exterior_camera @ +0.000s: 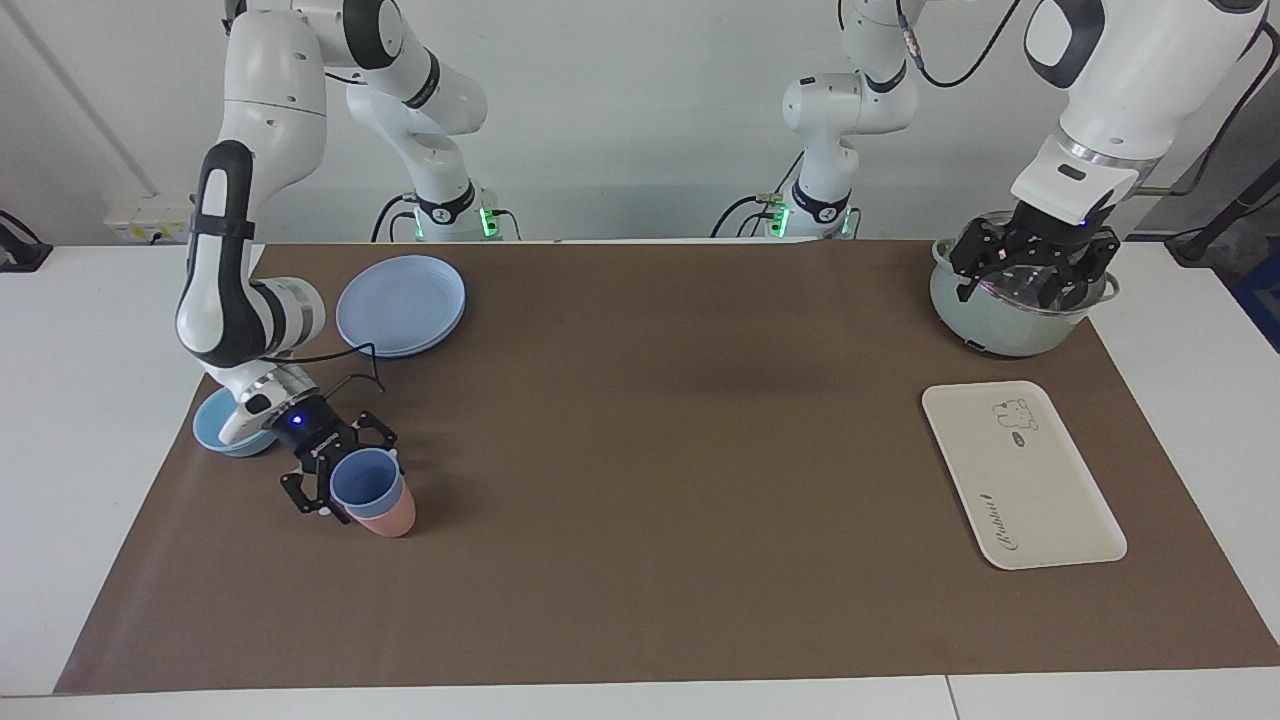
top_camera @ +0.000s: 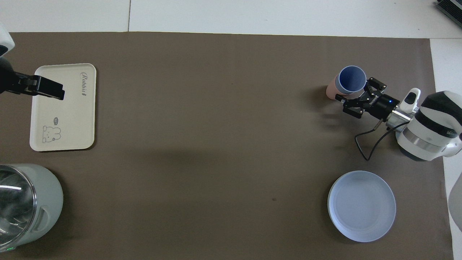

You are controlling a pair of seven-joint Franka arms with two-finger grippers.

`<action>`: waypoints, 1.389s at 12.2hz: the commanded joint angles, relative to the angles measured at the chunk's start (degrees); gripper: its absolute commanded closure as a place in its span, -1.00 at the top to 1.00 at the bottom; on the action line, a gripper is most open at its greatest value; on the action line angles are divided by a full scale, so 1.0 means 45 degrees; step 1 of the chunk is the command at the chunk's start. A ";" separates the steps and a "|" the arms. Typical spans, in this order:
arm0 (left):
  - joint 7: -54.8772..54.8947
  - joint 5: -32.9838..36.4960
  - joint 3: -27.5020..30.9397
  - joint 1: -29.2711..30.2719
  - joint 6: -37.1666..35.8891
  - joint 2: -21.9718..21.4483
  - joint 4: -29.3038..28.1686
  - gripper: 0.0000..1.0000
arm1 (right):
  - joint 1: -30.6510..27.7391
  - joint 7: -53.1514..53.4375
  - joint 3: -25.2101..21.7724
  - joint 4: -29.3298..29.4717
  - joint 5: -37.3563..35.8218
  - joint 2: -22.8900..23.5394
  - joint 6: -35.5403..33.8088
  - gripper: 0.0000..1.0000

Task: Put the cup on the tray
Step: 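Reach the right gripper to the blue cup and grasp its rim, then lift the cup with the right gripper while the left gripper reaches toward it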

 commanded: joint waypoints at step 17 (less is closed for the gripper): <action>0.0038 0.0001 -0.0078 -0.1086 0.0245 -0.0571 -0.0885 1.00 | 0.4624 0.6306 0.0013 0.0604 -0.5351 -0.2629 0.3908 -1.00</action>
